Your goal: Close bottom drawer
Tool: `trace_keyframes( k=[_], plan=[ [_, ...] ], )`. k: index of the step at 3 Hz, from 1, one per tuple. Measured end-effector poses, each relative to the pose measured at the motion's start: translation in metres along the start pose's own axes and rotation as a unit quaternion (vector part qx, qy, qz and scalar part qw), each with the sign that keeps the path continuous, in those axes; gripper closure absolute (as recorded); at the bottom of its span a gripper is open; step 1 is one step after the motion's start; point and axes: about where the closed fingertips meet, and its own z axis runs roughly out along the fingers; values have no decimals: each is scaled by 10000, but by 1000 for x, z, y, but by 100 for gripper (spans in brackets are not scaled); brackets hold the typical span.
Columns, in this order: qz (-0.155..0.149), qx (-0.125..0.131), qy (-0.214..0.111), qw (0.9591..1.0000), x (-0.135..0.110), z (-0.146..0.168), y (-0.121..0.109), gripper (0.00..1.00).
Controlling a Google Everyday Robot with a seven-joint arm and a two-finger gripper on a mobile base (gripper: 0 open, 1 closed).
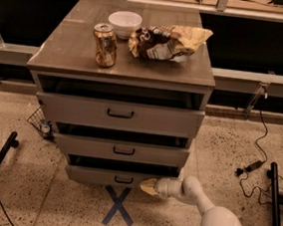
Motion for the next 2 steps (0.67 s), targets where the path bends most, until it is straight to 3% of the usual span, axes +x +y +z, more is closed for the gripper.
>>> trace_keyframes(
  k=[1,2],
  plan=[
    [-14,-13,-62,10000,-5,7,-18,100],
    [-2,4,-75,10000,0,0,-16,100]
  ],
)
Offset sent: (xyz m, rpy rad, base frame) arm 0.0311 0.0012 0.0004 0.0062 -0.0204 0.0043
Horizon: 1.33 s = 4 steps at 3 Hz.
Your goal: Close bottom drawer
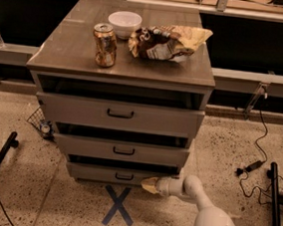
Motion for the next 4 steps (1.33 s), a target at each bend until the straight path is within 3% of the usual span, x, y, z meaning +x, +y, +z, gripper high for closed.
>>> trace_keyframes(
  k=[3,4],
  plan=[
    [-32,-156,29,9999,1,-39,16,100],
    [-80,-320,145,9994,-2,-57,25,98]
  ],
)
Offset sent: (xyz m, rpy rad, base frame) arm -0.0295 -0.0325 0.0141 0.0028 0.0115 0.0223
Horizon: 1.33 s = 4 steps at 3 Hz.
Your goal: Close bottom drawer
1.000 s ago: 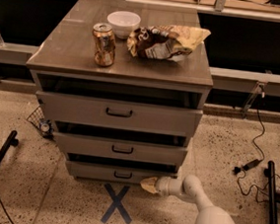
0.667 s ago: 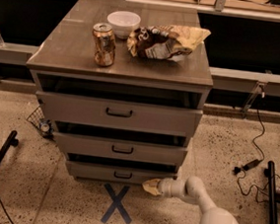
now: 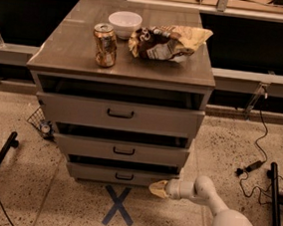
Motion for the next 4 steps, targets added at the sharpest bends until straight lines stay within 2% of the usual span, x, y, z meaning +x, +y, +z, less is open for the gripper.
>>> trace_keyframes(
  k=[2,3,4],
  plan=[
    [13,-39,-9,10000,1,7,3,53],
    [-6,-115,-62,9999,5,1,10,30],
    [-83,-225,-23,9997,8,-17,22,5]
  ],
)
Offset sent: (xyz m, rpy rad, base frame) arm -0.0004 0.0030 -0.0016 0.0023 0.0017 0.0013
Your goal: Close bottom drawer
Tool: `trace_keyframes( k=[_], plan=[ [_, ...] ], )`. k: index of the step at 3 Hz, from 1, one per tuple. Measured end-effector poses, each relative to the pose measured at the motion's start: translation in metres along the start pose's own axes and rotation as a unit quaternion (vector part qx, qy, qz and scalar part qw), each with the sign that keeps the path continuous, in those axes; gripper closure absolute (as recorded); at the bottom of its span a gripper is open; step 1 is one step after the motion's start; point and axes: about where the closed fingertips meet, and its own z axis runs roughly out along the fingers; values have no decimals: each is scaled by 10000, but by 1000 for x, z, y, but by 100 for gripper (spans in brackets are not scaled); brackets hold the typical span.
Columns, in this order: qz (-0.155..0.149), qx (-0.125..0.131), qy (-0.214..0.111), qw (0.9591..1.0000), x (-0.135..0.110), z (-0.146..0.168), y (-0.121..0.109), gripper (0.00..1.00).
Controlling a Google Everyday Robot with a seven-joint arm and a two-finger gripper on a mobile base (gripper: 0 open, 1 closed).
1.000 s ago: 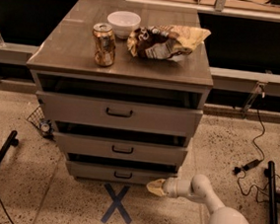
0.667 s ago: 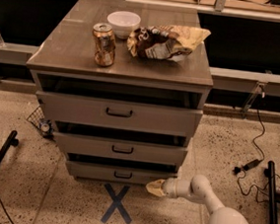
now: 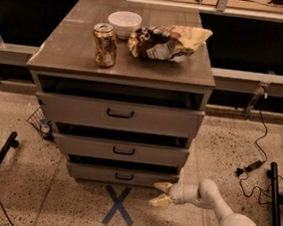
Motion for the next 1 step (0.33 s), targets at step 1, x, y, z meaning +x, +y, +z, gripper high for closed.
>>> trace_keyframes(
  k=[1],
  plan=[
    [1,-19,-2,10000,0,0,2,0]
  ],
)
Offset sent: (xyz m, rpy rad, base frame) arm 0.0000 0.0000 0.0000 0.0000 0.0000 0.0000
